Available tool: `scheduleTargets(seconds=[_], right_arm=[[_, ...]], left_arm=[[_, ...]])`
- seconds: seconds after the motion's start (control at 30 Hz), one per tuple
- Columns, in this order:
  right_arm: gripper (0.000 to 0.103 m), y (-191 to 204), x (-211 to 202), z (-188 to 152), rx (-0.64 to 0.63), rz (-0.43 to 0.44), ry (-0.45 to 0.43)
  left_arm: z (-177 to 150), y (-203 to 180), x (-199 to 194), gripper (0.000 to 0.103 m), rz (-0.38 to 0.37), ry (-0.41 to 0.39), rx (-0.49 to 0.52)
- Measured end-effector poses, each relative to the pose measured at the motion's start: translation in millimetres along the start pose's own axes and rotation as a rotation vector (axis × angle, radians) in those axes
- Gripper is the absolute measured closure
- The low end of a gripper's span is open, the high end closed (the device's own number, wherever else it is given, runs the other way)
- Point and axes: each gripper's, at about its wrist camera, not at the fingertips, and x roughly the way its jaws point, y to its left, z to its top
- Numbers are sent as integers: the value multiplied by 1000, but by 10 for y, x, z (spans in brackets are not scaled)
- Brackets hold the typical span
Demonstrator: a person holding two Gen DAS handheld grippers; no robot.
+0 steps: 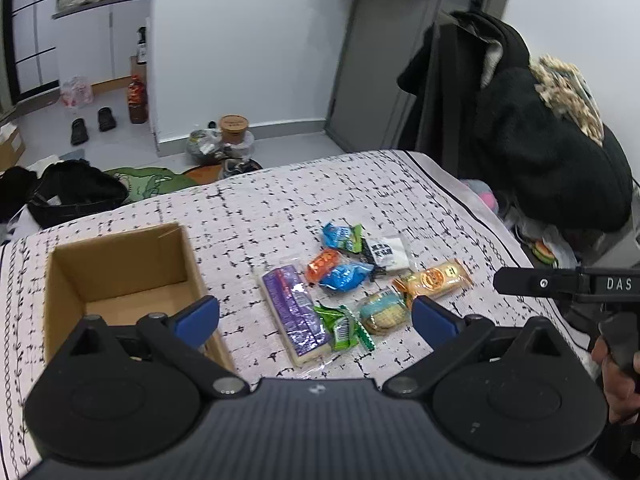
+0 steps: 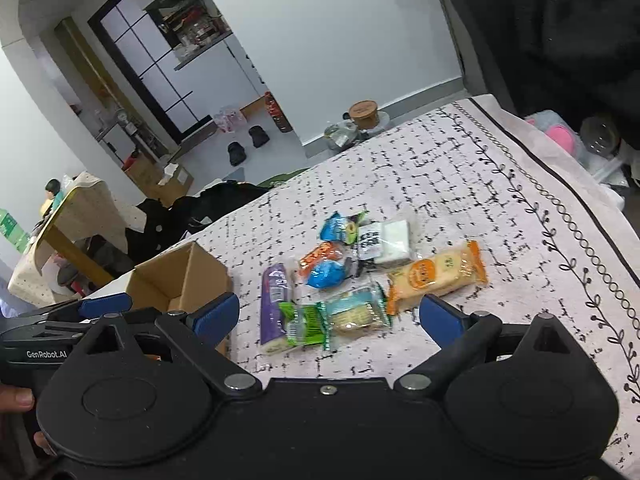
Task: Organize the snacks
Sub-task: 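Withdraw both open grippers from the box toward the snack pile, then grasp the green candy packet with the left gripper while the right grasps the orange bread roll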
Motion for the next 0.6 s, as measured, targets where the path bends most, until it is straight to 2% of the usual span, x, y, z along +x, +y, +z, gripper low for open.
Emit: scheduleTargets(seconds=[0.17, 0.37, 0.4, 0.43, 0.6], right_arm=[[10, -91, -16, -19, 11, -29, -7], [21, -199, 65, -60, 31, -67, 13], [23, -217, 75, -68, 32, -70, 17], [23, -236, 95, -73, 35, -72, 22], [24, -280, 188, -87, 44, -82, 42]], left_arm=[[59, -103, 130, 3, -22, 8, 49], [76, -203, 412, 23, -69, 60, 58], [70, -219, 469, 30, -77, 75, 57], [64, -232, 524, 36, -82, 90, 53], [6, -269, 825, 50, -106, 161, 33]])
